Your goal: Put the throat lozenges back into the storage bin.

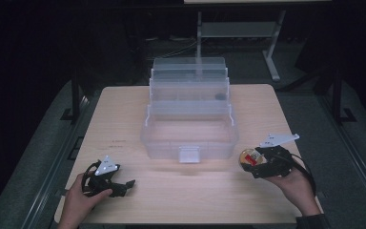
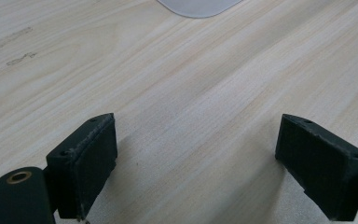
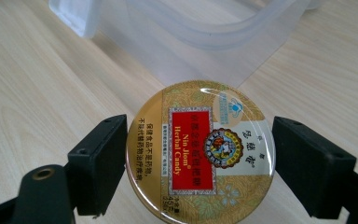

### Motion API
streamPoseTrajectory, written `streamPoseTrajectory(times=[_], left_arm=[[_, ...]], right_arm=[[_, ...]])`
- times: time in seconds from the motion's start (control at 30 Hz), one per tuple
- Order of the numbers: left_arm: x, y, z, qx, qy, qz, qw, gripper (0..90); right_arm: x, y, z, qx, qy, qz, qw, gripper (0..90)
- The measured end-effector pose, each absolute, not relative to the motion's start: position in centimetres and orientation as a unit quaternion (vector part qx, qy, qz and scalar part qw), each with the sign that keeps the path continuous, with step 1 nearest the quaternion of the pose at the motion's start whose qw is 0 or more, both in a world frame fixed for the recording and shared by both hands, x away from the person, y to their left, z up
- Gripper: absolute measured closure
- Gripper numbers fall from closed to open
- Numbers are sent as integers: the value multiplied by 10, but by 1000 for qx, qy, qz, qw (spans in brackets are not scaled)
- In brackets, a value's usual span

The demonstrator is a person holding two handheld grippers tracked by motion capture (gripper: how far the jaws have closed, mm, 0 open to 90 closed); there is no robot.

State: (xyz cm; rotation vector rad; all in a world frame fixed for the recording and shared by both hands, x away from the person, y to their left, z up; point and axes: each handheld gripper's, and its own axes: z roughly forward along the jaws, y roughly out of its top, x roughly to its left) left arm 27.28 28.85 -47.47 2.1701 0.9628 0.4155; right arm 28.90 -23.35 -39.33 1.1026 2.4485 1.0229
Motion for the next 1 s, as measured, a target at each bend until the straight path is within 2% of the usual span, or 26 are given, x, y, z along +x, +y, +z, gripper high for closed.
streamPoseTrajectory(times=[1.0], left_arm=[[273, 288, -475, 841, 374, 160, 358, 117]], right_arm=[[304, -238, -352, 374, 830, 384, 153, 201]])
